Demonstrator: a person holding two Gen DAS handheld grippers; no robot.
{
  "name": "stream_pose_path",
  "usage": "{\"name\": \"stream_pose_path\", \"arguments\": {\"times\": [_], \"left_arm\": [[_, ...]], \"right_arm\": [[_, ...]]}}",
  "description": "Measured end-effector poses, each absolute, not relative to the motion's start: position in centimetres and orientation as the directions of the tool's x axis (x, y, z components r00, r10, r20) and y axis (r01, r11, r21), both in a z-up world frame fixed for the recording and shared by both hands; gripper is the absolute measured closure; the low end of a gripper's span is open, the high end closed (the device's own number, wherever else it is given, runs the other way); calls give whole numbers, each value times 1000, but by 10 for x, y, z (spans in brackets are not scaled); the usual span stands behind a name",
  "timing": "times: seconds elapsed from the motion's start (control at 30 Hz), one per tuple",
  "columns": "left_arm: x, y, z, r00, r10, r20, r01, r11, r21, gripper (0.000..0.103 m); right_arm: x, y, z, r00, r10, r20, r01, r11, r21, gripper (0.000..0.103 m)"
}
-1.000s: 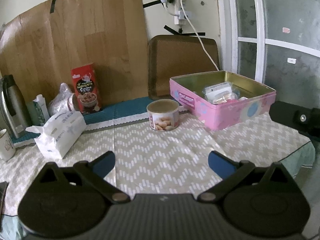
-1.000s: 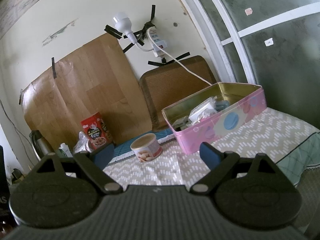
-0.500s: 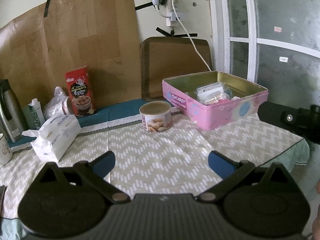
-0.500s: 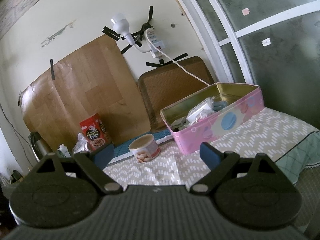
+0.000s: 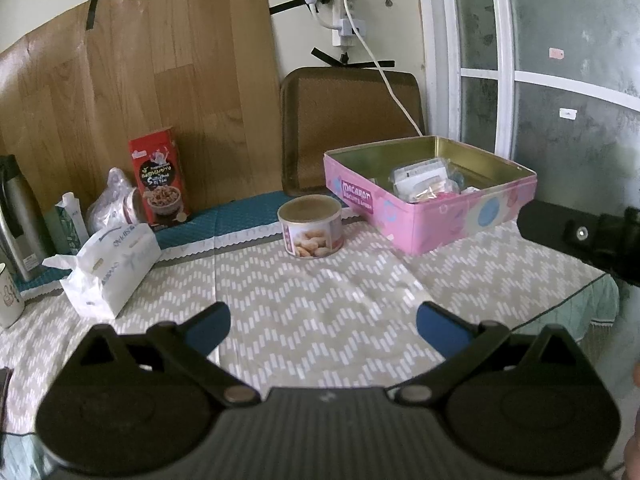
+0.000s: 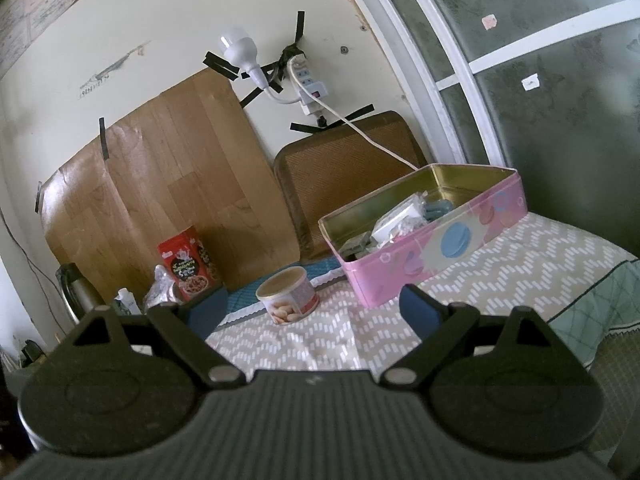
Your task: Organize soft objects
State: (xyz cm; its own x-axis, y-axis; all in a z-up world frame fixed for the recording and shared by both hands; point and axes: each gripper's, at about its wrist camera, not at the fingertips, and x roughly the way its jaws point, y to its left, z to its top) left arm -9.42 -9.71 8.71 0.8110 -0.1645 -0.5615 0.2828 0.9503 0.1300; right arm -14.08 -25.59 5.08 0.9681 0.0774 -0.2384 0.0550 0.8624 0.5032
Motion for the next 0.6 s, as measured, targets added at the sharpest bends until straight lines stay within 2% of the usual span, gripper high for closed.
{"name": "stream_pose_path", "arguments": {"times": [0.6], "left_arm": [[-91, -97, 88, 796, -157, -584, 278, 953, 122, 0]], "right_arm": [[-141, -253, 50, 968, 73, -241, 60, 863, 502, 8]]}}
